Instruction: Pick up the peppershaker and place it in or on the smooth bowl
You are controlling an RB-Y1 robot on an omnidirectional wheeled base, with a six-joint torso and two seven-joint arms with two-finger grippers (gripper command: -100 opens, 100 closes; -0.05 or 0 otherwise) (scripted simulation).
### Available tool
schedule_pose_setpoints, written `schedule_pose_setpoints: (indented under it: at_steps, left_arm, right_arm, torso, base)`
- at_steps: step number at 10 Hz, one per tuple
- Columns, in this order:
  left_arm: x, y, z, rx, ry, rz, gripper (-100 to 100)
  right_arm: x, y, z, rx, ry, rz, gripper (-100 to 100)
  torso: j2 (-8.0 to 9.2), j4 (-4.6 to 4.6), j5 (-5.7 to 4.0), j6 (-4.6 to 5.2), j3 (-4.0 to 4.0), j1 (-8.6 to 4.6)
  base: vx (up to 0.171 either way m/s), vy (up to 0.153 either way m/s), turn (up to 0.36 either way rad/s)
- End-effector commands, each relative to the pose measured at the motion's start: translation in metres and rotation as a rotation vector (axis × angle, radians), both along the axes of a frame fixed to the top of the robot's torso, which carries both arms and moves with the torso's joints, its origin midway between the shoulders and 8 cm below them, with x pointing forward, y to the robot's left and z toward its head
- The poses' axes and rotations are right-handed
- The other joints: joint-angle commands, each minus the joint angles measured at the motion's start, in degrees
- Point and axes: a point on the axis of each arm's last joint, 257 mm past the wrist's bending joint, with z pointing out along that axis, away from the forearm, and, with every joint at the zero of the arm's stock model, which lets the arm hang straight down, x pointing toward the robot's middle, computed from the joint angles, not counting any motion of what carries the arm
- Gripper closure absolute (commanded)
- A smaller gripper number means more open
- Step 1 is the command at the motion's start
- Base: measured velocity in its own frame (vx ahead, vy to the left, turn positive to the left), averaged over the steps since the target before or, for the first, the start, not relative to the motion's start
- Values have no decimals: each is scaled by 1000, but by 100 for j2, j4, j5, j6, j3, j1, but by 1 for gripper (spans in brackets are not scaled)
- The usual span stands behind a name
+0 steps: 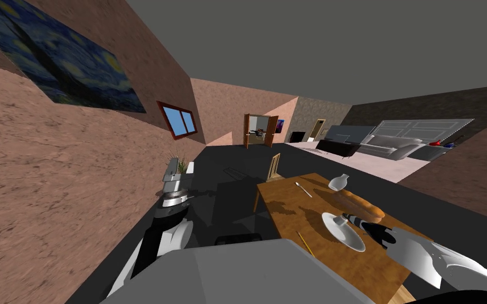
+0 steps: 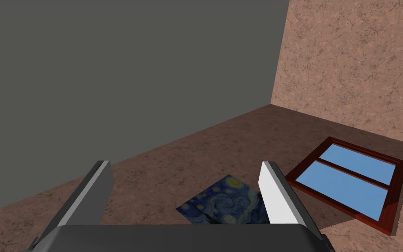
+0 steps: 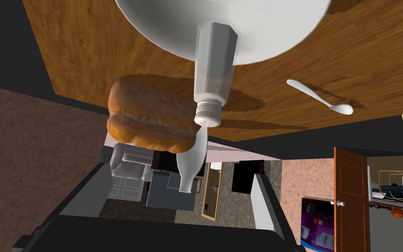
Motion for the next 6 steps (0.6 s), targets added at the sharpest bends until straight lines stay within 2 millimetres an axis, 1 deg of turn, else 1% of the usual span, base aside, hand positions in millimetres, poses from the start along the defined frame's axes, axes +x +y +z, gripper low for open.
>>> schedule_pose_setpoints:
  at_steps: [1, 5, 6]
  left_arm:
    - [0, 0, 0, 0, 0, 0, 0]
    - [0, 0, 0, 0, 0, 0, 0]
    - [0, 0, 0, 0, 0, 0, 0]
  right_arm:
    - [6, -2, 12, -2, -2, 7, -100]
    - [17, -3, 37, -4, 1, 27, -100]
    - [16, -4, 34, -5, 0, 23, -100]
  torso:
    - [0, 0, 0, 0, 0, 0]
    - [0, 0, -1, -1, 0, -1]
    - [1, 0, -1, 0, 0, -1]
  base:
    - [3, 24, -47]
    - [5, 25, -47]
    - [1, 12, -12]
